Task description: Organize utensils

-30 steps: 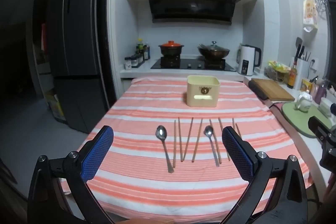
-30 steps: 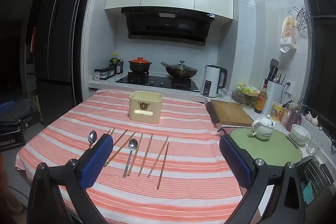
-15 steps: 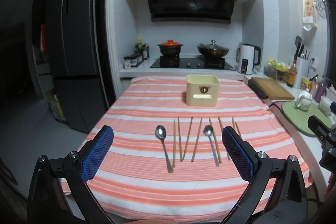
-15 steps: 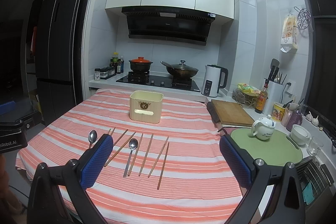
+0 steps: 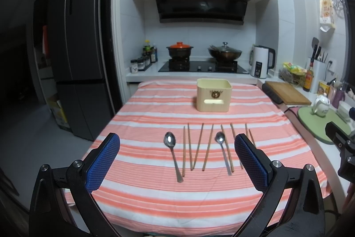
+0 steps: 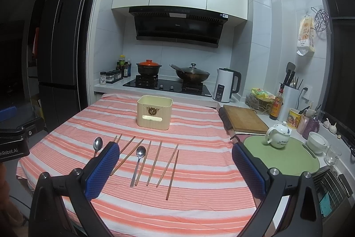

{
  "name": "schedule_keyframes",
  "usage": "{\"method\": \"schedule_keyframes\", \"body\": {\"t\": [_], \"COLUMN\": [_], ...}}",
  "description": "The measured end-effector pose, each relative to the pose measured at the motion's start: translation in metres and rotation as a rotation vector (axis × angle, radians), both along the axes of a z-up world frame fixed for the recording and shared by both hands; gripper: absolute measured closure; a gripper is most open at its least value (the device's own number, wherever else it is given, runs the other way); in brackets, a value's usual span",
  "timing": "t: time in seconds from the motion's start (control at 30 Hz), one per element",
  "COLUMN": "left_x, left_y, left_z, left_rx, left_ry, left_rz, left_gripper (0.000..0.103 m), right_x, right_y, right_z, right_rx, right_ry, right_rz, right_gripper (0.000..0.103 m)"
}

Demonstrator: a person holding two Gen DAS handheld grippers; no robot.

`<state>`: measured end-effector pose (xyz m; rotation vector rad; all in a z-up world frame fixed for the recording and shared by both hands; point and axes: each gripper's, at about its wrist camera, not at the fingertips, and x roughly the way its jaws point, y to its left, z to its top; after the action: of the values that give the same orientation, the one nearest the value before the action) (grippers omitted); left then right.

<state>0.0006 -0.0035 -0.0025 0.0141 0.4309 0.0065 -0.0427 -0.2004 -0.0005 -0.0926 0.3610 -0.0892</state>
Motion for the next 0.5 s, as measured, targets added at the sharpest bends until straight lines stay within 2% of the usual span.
{"method": "schedule_keyframes", "body": {"t": [0.5], "left_x": [-0.0006], "left_y": [-0.0001], "left_z": [-0.0002], "left_rx": [-0.001], "left_ry": [0.001], "left_rz": [0.000], "left_gripper": [0.000], "right_x": [-0.0006], "right_y": [0.0008], "right_z": [-0.0006], "right_rx": [0.000], "right_ry": [0.001], "right_rz": [0.001], "right_gripper": [0.000]}}
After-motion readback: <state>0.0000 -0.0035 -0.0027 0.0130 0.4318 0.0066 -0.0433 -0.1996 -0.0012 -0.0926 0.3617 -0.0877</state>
